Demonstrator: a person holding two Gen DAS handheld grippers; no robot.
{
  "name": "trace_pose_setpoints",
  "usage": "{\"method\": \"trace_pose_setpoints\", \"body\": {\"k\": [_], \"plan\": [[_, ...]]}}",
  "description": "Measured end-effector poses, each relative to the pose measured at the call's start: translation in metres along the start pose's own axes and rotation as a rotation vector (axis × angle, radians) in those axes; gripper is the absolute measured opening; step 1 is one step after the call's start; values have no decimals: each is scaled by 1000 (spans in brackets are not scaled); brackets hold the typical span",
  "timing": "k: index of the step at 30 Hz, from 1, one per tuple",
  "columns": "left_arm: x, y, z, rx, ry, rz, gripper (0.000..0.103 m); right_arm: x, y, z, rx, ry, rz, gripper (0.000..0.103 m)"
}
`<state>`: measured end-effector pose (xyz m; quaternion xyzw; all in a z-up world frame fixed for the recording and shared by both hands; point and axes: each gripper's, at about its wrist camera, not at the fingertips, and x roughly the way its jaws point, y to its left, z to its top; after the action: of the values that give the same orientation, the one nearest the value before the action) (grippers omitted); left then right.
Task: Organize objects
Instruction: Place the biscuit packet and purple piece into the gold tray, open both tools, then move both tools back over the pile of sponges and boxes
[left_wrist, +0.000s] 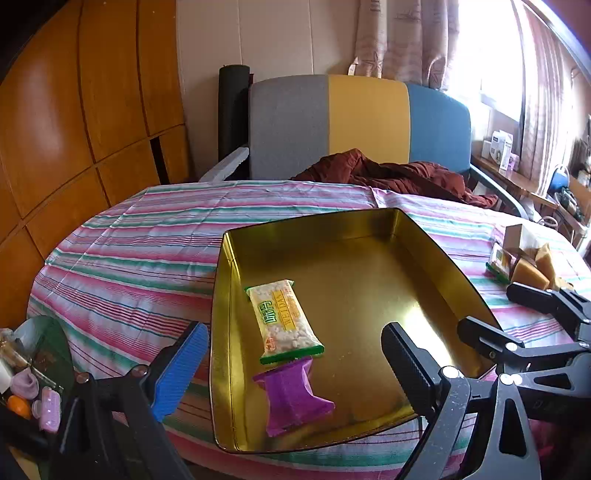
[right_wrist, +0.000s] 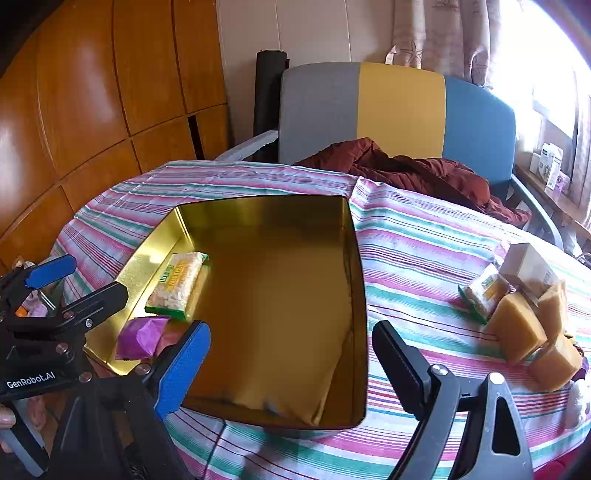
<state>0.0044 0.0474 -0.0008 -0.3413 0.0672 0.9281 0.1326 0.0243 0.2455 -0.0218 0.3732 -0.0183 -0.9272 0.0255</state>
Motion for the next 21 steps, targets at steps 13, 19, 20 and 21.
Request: {"method": "trace_pose_setpoints", "body": {"k": [13,19,20,21], "plan": [[1,-17,1,49,6,-7,95,-5,-23,-4,28,-8,-37,91],[2,-26,4,72,2,-18,95,-12,-50,1,82,-30,-94,91],[2,-28,4,75,2,-20,95,-14,-55,2,88,-34,-108,91],[2,-29,5,81,1,-24,95,-16,-61,3,96,-38,-127,91]]}}
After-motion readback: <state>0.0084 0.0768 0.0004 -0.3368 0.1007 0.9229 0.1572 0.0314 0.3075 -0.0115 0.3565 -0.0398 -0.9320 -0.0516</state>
